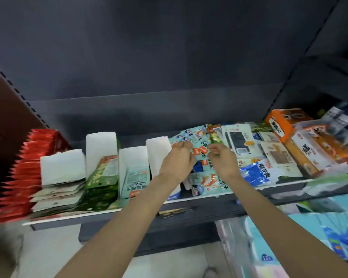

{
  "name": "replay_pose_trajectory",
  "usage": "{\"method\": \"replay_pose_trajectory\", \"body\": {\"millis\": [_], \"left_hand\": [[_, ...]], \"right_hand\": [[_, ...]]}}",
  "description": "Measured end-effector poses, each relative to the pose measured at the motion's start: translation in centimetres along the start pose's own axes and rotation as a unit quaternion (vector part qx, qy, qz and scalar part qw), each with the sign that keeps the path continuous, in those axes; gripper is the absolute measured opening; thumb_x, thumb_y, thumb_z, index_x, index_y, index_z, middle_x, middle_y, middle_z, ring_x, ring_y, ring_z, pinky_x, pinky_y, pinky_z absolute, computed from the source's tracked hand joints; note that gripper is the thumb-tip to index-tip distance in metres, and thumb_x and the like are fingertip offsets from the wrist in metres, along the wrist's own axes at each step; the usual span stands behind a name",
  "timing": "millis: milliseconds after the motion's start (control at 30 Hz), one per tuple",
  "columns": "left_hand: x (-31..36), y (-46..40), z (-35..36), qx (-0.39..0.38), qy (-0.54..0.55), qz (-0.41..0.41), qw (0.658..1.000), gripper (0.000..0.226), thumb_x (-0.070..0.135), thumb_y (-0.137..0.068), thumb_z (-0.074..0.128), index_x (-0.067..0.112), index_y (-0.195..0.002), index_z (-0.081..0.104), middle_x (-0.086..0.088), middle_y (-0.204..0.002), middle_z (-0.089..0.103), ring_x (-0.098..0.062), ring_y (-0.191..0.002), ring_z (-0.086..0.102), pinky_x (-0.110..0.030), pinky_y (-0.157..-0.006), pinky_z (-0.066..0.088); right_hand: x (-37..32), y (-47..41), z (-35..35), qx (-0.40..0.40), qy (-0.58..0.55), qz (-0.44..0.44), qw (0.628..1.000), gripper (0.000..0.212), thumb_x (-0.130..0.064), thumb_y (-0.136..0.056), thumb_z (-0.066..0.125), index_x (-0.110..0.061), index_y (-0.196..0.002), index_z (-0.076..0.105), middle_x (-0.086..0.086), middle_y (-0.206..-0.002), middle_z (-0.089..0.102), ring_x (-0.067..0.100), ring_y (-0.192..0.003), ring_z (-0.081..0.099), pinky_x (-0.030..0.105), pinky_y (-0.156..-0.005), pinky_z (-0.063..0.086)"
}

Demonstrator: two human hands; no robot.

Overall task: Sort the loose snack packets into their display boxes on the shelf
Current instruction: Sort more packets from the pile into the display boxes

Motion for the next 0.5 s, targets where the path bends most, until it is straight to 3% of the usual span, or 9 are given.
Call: {"method": "replay_pose_trajectory", "body": {"millis": [100, 233, 367, 433, 500], "left_hand": [[-0.4, -2.9, 5.6, -0.065, -0.001, -0.079, 0.995, 0.046, 0.016, -0.095, 0.046, 0.006, -0.139, 0.036, -0.012, -0.142, 0.036, -0.028, -0.129, 0.039, -0.038, -0.103, 0.038], [-2.0, -5.2, 11.5, -0.13, -0.048, -0.118, 0.983, 0.067, 0.031, -0.095, 0.05, 0.013, -0.149, 0.016, -0.007, -0.158, 0.01, -0.024, -0.145, 0.011, -0.039, -0.116, 0.021], [-3.4, -5.5, 14.5, -0.176, -0.088, -0.152, 0.968, 0.077, 0.041, -0.094, 0.049, 0.023, -0.151, 0.001, -0.001, -0.159, -0.006, -0.024, -0.146, -0.001, -0.043, -0.119, 0.012], [-3.6, -5.5, 15.0, -0.182, -0.091, -0.163, 0.965, 0.078, 0.041, -0.094, 0.049, 0.024, -0.151, -0.002, 0.0, -0.159, -0.008, -0.024, -0.146, -0.001, -0.043, -0.119, 0.011], [-3.6, -5.6, 14.9, -0.175, -0.077, -0.17, 0.967, 0.076, 0.038, -0.094, 0.05, 0.025, -0.151, 0.0, 0.001, -0.159, -0.007, -0.023, -0.146, 0.0, -0.043, -0.119, 0.012]], "right_hand": [[5.7, -3.1, -2.7, -0.02, 0.049, 0.026, 0.998, 0.036, -0.011, -0.091, 0.055, -0.009, -0.127, 0.053, 0.01, -0.13, 0.055, 0.026, -0.116, 0.055, 0.029, -0.093, 0.042], [10.8, -7.0, -3.3, -0.063, 0.105, 0.026, 0.992, 0.054, -0.019, -0.09, 0.058, -0.009, -0.139, 0.038, 0.016, -0.139, 0.042, 0.03, -0.129, 0.038, 0.036, -0.107, 0.033], [13.3, -9.1, -2.4, -0.104, 0.208, 0.035, 0.972, 0.087, -0.045, -0.091, 0.053, -0.007, -0.15, 0.002, 0.017, -0.157, 0.004, 0.03, -0.146, 0.002, 0.039, -0.118, 0.005], [13.0, -9.3, -2.3, -0.087, 0.263, 0.011, 0.961, 0.092, -0.05, -0.089, 0.053, -0.004, -0.149, 0.0, 0.018, -0.157, 0.009, 0.03, -0.146, 0.008, 0.04, -0.117, 0.004], [11.5, -8.8, -1.7, -0.072, 0.295, -0.046, 0.952, 0.085, -0.042, -0.089, 0.058, -0.001, -0.148, 0.011, 0.02, -0.151, 0.026, 0.032, -0.139, 0.029, 0.044, -0.114, 0.024]]}}
Point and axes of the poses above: each hand's wrist, its own y-axis away from the middle knuckle, its own z-axis out of the palm, x = y × z, the point moved 10 cm from there along -y, towards the middle knuckle
